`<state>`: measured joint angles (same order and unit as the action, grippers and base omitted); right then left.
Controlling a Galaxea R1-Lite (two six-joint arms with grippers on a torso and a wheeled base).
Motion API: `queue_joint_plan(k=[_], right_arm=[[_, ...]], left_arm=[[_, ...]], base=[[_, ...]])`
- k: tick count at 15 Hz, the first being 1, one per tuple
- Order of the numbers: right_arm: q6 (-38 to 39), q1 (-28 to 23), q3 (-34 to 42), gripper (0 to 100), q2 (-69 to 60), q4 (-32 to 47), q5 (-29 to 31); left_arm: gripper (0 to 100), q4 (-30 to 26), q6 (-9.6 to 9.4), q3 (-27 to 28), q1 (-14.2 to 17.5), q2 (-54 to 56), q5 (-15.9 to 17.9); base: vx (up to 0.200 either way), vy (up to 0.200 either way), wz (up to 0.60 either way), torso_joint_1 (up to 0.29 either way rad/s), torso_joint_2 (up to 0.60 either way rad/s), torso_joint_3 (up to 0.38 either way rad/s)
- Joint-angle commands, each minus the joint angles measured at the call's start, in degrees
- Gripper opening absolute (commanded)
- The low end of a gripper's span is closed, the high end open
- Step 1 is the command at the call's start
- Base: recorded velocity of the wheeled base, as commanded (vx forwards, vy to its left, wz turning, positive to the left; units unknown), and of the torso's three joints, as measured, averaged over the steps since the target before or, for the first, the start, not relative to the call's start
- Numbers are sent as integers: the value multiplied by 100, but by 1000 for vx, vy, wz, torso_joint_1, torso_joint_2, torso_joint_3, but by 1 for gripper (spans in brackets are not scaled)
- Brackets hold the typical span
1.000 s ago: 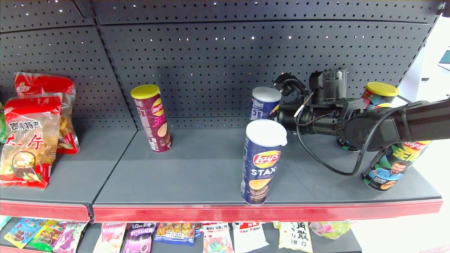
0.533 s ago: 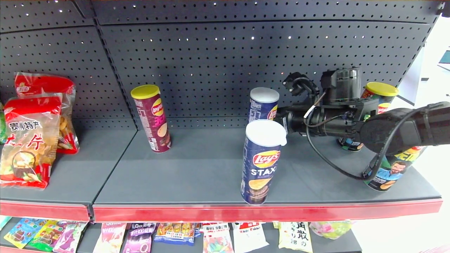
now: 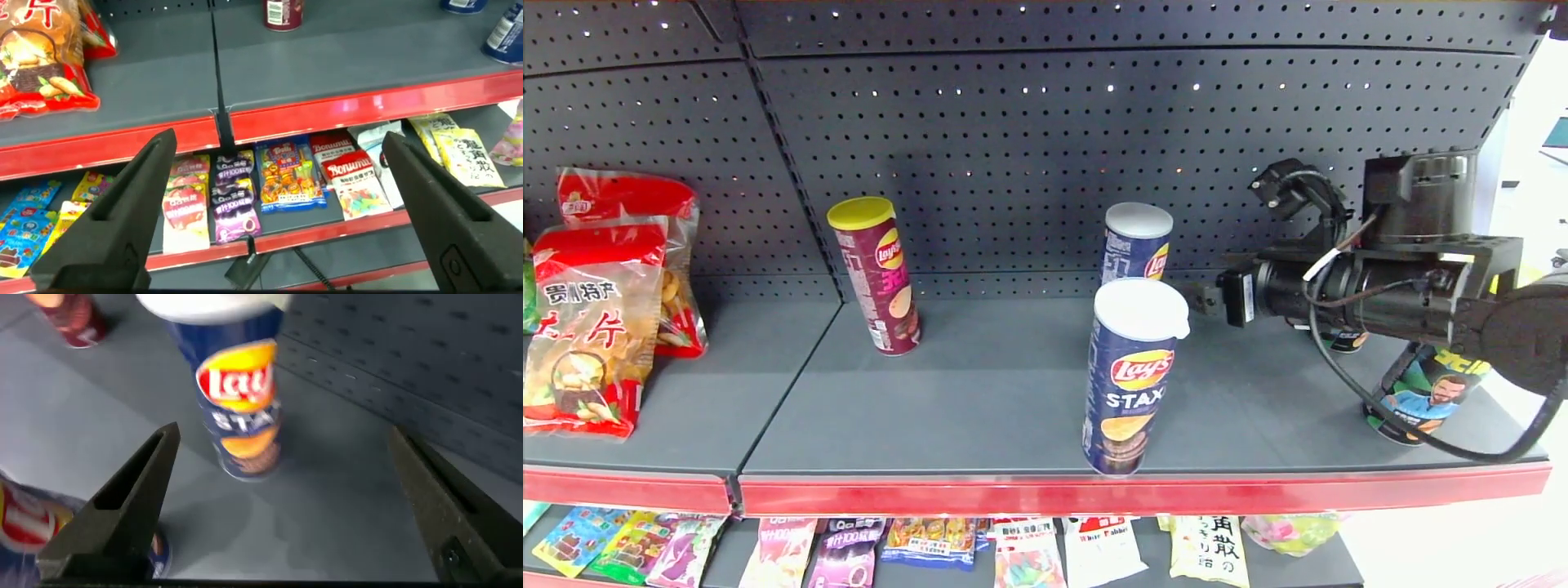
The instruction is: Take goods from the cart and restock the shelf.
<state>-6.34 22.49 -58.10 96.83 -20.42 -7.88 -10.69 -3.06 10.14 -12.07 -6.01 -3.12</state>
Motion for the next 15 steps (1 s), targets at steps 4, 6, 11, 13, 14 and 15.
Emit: queue_joint_plan(k=[4,6,11,13,14,15], right_arm=[[-8,36,791,100,-1035,3,840],[-8,45,1266,100,-1500,12,963],[-34,256,2725,100,-3619,64,990],[10,221,3323,100,-4480,64,1007],[10,115,3534,100,-4823,91,1113],[-16,-280,3692,100,-5324,434,1403]], left_arm=[[100,6,-28,-241,-15,-41,4],[100,6,-54,-276,-41,-102,136],[100,41,-46,-4,-50,-770,514],[100,50,-54,383,-41,-1438,470],[100,41,-63,541,-41,-1684,461],[100,50,-63,788,-41,-2115,523]], base=[[0,0,0,0,0,0],[0,0,0,0,0,0],[0,0,0,0,0,0],[0,0,0,0,0,0],[0,0,0,0,0,0],[0,0,0,0,0,0]])
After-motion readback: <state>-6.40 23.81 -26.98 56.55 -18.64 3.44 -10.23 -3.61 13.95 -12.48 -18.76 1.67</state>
